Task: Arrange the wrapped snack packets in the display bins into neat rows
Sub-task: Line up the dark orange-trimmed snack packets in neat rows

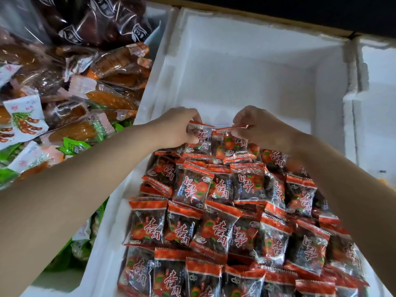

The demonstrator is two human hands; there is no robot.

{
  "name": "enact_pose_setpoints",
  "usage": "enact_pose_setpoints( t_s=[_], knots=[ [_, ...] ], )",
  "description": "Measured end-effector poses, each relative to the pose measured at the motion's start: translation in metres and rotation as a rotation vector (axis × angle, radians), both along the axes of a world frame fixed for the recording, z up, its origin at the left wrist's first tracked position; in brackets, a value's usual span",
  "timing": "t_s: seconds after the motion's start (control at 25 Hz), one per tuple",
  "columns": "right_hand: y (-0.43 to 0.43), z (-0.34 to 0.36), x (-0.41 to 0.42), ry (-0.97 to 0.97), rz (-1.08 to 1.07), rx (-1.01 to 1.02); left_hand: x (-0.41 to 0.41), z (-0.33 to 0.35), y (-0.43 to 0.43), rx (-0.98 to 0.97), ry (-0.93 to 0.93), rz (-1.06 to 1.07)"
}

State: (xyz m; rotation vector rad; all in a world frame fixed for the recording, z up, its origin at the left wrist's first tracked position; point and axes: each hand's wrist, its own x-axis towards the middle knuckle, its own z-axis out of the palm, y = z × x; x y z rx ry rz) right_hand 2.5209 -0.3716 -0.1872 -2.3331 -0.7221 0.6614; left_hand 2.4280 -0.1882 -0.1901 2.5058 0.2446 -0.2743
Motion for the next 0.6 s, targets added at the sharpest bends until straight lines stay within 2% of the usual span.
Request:
enact_pose_setpoints(
  t_s=[0.08,0.24,0.44,0.6],
  knots=[
    [-0.001,-0.002,0.001,0.007,-0.022,0.016,0.003,-0.001,-0.001,0.105,0.044,-0.070],
    [-0.002,0.001,0.001,-0.002,0.007,-0.024,0.004,-0.005,0.002,0.156,0.104,-0.152],
    [-0.003,-0.005,-0.004,-0.056,-0.061,0.064,-0.006,-0.011,0.001,0.178,-0.063,-0.088],
    [-0.008,-0.001,-0.016,-0.069,-0.140,0.185,-0.036,0.000,-0.008,0.069,-0.340,-0.099]
  ],
)
